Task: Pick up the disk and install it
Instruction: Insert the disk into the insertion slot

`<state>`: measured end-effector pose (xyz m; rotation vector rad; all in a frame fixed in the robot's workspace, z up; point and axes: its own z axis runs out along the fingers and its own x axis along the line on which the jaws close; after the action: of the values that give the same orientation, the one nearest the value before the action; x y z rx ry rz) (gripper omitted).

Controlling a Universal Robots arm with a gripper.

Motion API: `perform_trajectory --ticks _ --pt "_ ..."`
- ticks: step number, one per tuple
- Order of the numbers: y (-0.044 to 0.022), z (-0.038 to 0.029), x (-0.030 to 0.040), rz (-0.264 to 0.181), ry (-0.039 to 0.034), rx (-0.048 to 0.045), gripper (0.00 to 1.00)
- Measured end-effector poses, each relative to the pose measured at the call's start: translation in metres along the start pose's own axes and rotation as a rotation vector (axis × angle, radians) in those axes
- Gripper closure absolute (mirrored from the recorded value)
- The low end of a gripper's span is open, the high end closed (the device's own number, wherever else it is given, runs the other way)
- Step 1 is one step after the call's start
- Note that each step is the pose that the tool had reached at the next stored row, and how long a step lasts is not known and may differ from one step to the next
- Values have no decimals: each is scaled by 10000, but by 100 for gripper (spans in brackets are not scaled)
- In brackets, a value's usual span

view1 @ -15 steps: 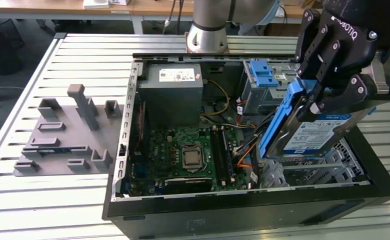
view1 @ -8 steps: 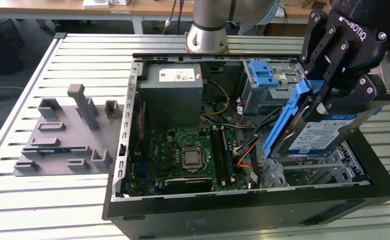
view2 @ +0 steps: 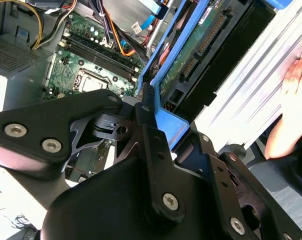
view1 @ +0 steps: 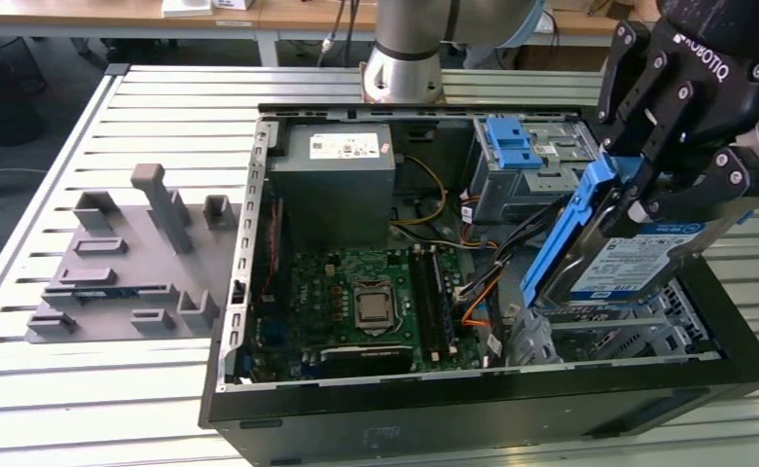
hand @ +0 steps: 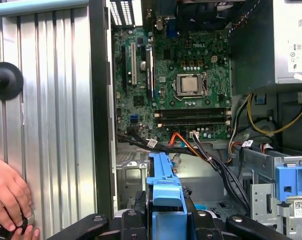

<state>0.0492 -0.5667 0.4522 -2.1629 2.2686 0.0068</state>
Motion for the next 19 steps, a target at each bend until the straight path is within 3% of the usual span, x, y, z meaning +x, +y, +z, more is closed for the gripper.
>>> perform_trajectory --ticks 10,19 --pt "-30 13 0 -58 -1 0 64" --pt "-143 59 -5 -56 0 0 64"
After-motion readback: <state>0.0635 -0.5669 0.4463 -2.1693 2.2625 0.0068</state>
